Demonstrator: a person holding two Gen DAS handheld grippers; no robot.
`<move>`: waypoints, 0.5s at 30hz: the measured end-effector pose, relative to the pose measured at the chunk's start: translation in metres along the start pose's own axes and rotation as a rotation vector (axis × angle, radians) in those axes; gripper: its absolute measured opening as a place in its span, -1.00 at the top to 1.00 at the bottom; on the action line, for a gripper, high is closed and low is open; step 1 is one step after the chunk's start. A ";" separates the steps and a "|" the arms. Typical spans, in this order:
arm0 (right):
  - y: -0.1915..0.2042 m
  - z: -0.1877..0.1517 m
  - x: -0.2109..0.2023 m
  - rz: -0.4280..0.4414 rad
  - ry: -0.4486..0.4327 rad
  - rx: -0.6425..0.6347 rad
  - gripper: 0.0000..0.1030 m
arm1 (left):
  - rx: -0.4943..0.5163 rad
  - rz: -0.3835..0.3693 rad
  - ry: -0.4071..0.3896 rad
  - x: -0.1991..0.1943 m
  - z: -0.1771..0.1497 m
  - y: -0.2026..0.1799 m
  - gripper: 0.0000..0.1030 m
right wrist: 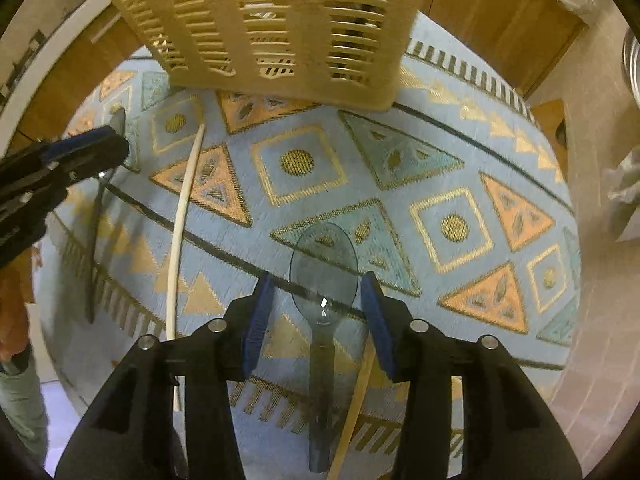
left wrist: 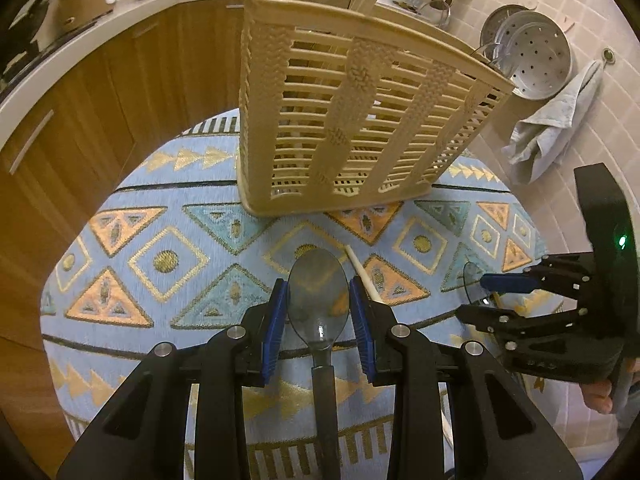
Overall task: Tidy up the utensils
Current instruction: 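Lift both held spoons toward the beige holder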
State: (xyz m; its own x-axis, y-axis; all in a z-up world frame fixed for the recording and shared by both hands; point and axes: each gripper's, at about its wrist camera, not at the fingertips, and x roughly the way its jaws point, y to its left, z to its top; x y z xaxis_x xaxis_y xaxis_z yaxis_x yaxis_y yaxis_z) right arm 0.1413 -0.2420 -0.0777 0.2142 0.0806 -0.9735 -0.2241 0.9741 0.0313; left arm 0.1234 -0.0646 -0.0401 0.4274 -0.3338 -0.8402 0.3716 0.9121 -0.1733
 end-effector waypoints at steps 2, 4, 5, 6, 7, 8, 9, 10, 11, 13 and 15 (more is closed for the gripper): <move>0.008 -0.003 -0.001 0.005 -0.008 -0.006 0.42 | -0.005 -0.008 -0.015 -0.005 -0.001 0.001 0.43; 0.010 -0.005 -0.007 0.035 -0.040 -0.003 0.42 | -0.012 -0.023 -0.043 -0.013 -0.002 0.002 0.43; 0.012 -0.009 -0.013 0.048 -0.065 -0.003 0.42 | -0.015 -0.029 -0.060 -0.017 -0.003 0.002 0.43; 0.006 -0.025 -0.022 0.059 -0.090 -0.003 0.42 | -0.017 -0.040 -0.090 -0.026 -0.005 0.003 0.43; 0.006 -0.027 -0.034 0.086 -0.139 -0.005 0.43 | -0.019 -0.048 -0.114 -0.033 -0.005 0.003 0.43; 0.005 -0.031 -0.047 0.110 -0.183 -0.007 0.43 | -0.025 -0.059 -0.146 -0.044 -0.004 0.003 0.43; 0.006 -0.033 -0.058 0.129 -0.226 -0.007 0.43 | -0.030 -0.070 -0.170 -0.052 -0.004 0.003 0.43; 0.006 -0.036 -0.072 0.154 -0.283 -0.007 0.43 | -0.035 -0.083 -0.204 -0.063 -0.003 0.004 0.43; 0.004 -0.039 -0.083 0.172 -0.330 -0.005 0.43 | -0.037 -0.093 -0.239 -0.074 -0.001 0.004 0.43; 0.002 -0.045 -0.110 0.197 -0.447 0.000 0.43 | -0.034 -0.108 -0.333 -0.103 0.003 0.002 0.43; -0.004 -0.050 -0.134 0.206 -0.541 0.003 0.43 | -0.029 -0.109 -0.419 -0.128 0.009 -0.001 0.43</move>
State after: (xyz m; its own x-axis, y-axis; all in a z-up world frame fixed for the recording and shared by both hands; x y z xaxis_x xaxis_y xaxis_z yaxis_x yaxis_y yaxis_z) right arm 0.0662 -0.2670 0.0416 0.6225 0.3641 -0.6928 -0.3097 0.9275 0.2092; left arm 0.0755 -0.0248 0.0724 0.6868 -0.4909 -0.5361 0.4122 0.8704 -0.2691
